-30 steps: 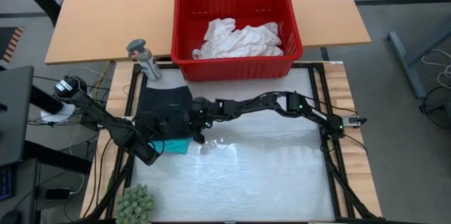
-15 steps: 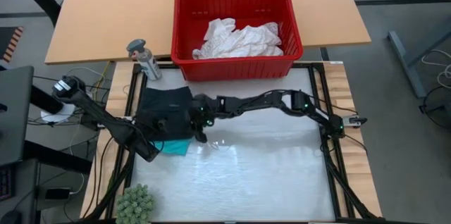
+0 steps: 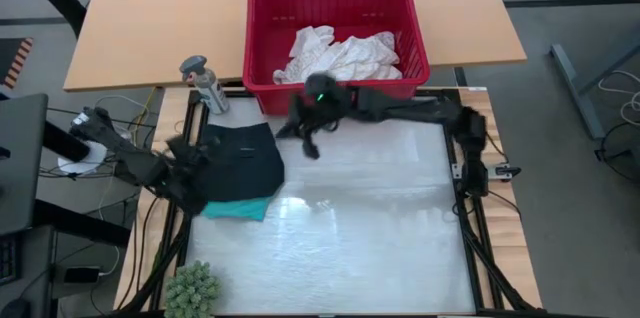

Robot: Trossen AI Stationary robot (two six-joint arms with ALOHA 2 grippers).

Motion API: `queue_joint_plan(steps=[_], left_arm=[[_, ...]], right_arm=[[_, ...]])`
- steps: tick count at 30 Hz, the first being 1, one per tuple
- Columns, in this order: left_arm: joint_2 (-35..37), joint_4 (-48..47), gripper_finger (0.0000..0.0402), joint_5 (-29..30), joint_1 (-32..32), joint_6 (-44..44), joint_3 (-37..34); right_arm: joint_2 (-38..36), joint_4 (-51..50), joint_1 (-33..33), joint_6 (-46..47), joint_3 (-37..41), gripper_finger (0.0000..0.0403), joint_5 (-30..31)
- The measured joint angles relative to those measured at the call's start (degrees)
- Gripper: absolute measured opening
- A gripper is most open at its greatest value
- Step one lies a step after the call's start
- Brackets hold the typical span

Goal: Fold laundry
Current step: Fold the white dress

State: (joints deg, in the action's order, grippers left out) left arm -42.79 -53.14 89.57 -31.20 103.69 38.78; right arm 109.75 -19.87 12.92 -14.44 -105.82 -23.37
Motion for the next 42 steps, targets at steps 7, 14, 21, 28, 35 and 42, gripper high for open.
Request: queue_joint_plan(steps=[7, 14, 21, 28, 35, 42], left_arm=[[-0.67, 17.29, 0.0043, -7.03, 7.33, -64.94, 17.13], [-5.82, 45.5, 0.0125, -34.64, 17.49, -113.99, 27.19], [-17.06, 47.81, 0.0163, -52.89, 36.52, -116.15, 37.18], [-37.93, 42.89, 0.0165, -77.4, 56.1, -111.28, 54.25], [-59.75, 40.0, 0.0165, -88.96, 67.27, -112.34, 77.74], [-77.68, 31.77, 0.0165, -98.25, 73.87, -110.48, 94.57]], right_arm=[[-9.55, -10.38, 5.39, -2.14, -0.09, 0.0066, 6.25], [-14.33, -19.78, 11.33, -5.39, -0.09, 0.0173, 12.99], [-14.55, -26.09, 19.94, -8.04, -0.07, 0.0249, 14.81], [-14.86, -35.09, 27.1, -14.04, -0.04, 0.0255, 14.21], [-18.21, -37.65, 30.65, -16.73, -0.04, 0.0255, 12.9], [-22.75, -37.76, 32.74, -14.58, -0.04, 0.0255, 12.71]])
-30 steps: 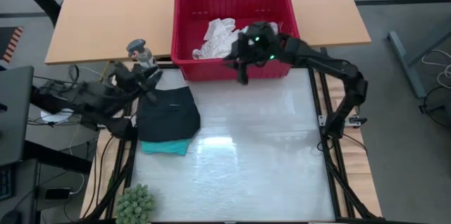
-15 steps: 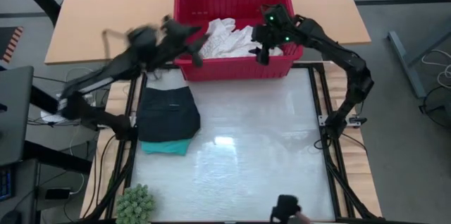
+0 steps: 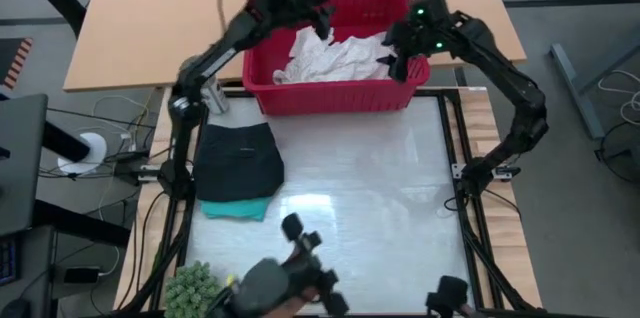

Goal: Fold laundry
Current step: Fold the white dress

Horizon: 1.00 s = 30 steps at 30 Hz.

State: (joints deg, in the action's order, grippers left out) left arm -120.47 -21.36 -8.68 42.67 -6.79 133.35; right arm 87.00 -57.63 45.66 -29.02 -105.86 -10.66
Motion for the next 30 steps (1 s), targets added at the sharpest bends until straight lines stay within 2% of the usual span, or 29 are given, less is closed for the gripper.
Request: queue_joint_plan(steps=[3, 11, 18, 30], left_arm=[[-2.37, 3.21, 0.0165, -1.47, 0.44, -0.54, -2.66], [-10.61, 1.37, 0.0165, -1.39, 0.93, -6.68, -2.79], [-16.73, 0.95, 0.0165, -4.82, 1.27, -1.2, -2.75], [-18.66, -3.94, 0.0165, 3.09, 1.02, -6.28, -4.28]], right_arm=[[-1.59, -0.12, 0.31, 2.97, 0.0, 0.0255, 0.04], [-2.66, -0.46, 0.4, 8.03, 0.0, 0.0255, 0.04], [-2.31, -0.79, 0.43, 9.69, 0.28, 0.0255, 0.09], [-2.31, -0.83, 0.4, 11.02, 0.28, 0.0255, 0.07]])
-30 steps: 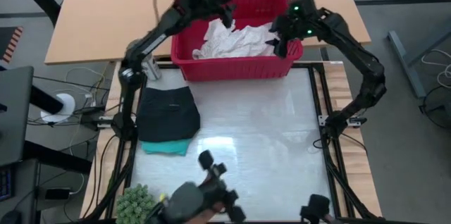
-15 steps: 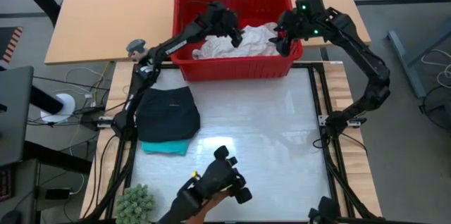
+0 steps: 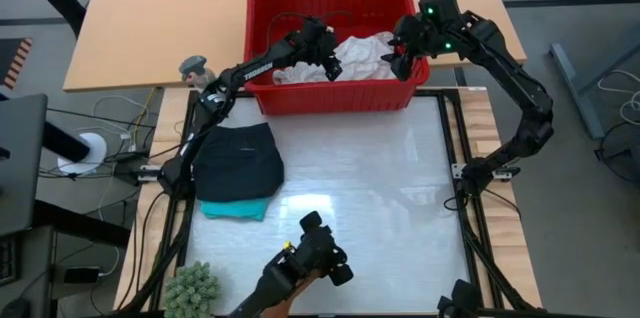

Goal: Fold laundry
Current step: Fold the white dress

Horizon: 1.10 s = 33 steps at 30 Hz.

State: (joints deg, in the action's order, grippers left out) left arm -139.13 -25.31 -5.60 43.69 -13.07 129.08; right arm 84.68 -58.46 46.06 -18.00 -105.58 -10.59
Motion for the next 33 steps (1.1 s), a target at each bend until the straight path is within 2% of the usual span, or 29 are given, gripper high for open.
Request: queue_joint_plan(steps=[8, 13, 16, 20, 21, 24, 29, 33], left_arm=[[-5.0, 0.3, 0.0165, 0.73, 0.27, 1.25, 0.59], [-6.6, 1.09, 0.0162, 8.87, -0.34, -0.14, 0.13], [-6.83, -0.74, 0.013, 9.67, -0.32, -2.8, 0.93], [-6.86, -1.82, 0.0024, 9.28, -0.16, -2.1, 2.99], [-6.86, -1.97, 0.0015, 9.29, -0.1, -1.04, 3.77], [-6.24, -0.39, 0.0004, 10.35, -0.1, 0.57, 5.9], [-0.62, 2.42, 0.0002, 12.49, -0.23, 1.3, 5.81], [4.56, 3.64, 0.0001, 13.08, -0.36, 1.12, 5.91]], right_arm=[[0.04, 0.02, -0.2, 0.17, 0.0, 0.0255, -0.04], [0.04, 0.2, -0.26, 0.16, 0.02, 0.0255, -0.02], [0.04, 0.25, -0.21, 0.15, 0.02, 0.0255, 0.0], [0.04, 0.54, 0.34, 0.0, 0.02, 0.0255, 0.02], [0.04, 0.63, 0.59, 0.0, 0.02, 0.0255, 0.02], [0.04, 0.66, 1.55, 0.01, 0.04, 0.0255, 0.5], [0.04, 0.63, 3.69, 0.02, 0.04, 0.0255, 4.32], [0.07, 0.63, 6.22, 0.11, 0.04, 0.0255, 4.9]])
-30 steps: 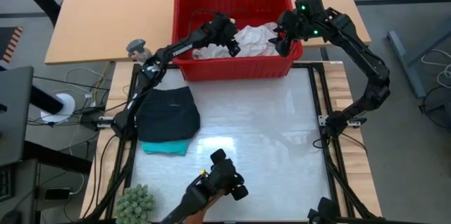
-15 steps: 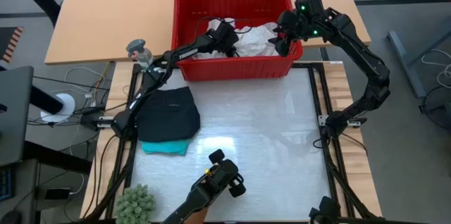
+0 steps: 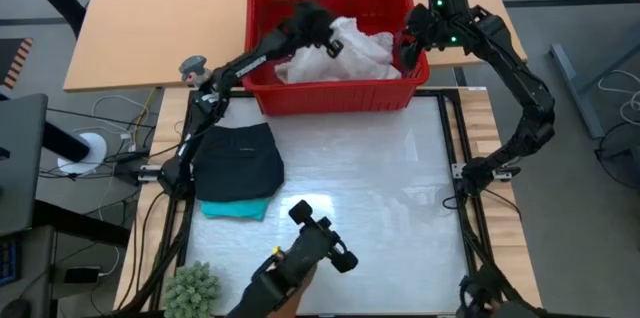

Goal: Fold laundry
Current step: Fold the white dress

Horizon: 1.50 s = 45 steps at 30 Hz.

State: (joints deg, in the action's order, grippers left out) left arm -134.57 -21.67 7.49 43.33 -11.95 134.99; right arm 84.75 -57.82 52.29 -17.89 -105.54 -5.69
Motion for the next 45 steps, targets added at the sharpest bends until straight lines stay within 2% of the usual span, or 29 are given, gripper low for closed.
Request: queue_joint_plan(steps=[8, 11, 19, 22, 25, 27, 29, 31, 34, 36, 38, 41, 45], left_arm=[[11.76, 7.2, 0.0, -0.19, -2.41, -1.75, -0.03], [16.3, 9.52, 0.0, -2.85, -4.06, -1.81, -0.03], [30.13, 12.21, 0.0, -25.98, -11.99, 3.79, 0.03], [35.43, 7.77, 0.0, -32.49, -16.15, 6.29, 0.08], [40.0, -2.68, 0.0, -35.26, -20.65, 7.06, 0.08], [42.42, -12.55, 0.0, -34.5, -23.64, 7.0, 0.08], [43.82, -23.09, 0.0, -30.82, -26.74, 7.15, 0.12], [43.95, -33.52, 0.0, -25.55, -29.75, 7.17, 0.12], [42.86, -45.5, 0.0, -16.37, -33.76, 7.21, -1.34], [42.49, -48.54, 0.0, -11.57, -35.5, 7.2, -4.02], [42.53, -48.82, 0.0, -9.94, -36.43, 7.35, -8.4], [42.57, -45.12, 0.0, -11.34, -37.02, 8.12, -15.51], [42.53, -38.53, 0.0, -15.22, -37.01, 11.01, -24.93]], right_arm=[[0.0, 2.06, 4.76, -0.09, 0.0, 0.0255, -0.04], [0.0, 2.79, 6.52, -0.08, 0.0, 0.0255, -0.04], [0.0, 3.61, 10.31, -0.46, 0.0, 0.0255, -0.26], [0.0, 4.1, 10.92, -0.48, 0.0, 0.0255, -0.42], [0.0, 4.03, 10.85, -0.37, 0.0, 0.0255, -0.45], [0.0, 3.41, 10.46, 1.34, 0.0, 0.0255, -0.84], [-0.02, 2.11, 9.91, 4.46, 0.0, 0.0255, -4.07], [-0.08, 0.17, 9.07, 7.52, 0.0, 0.0255, -10.56], [-0.29, -4.94, 6.64, 11.08, 0.0, 0.0255, -24.01], [-0.31, -8.99, 3.4, 11.62, 0.0, 0.0255, -32.03], [-0.32, -12.98, -1.21, 11.45, 0.0, 0.0255, -35.41], [-0.72, -21.55, -9.14, 11.04, 0.0, 0.0255, -36.31], [-1.03, -30.47, -22.97, 11.45, 0.0, 0.0255, -35.54]])
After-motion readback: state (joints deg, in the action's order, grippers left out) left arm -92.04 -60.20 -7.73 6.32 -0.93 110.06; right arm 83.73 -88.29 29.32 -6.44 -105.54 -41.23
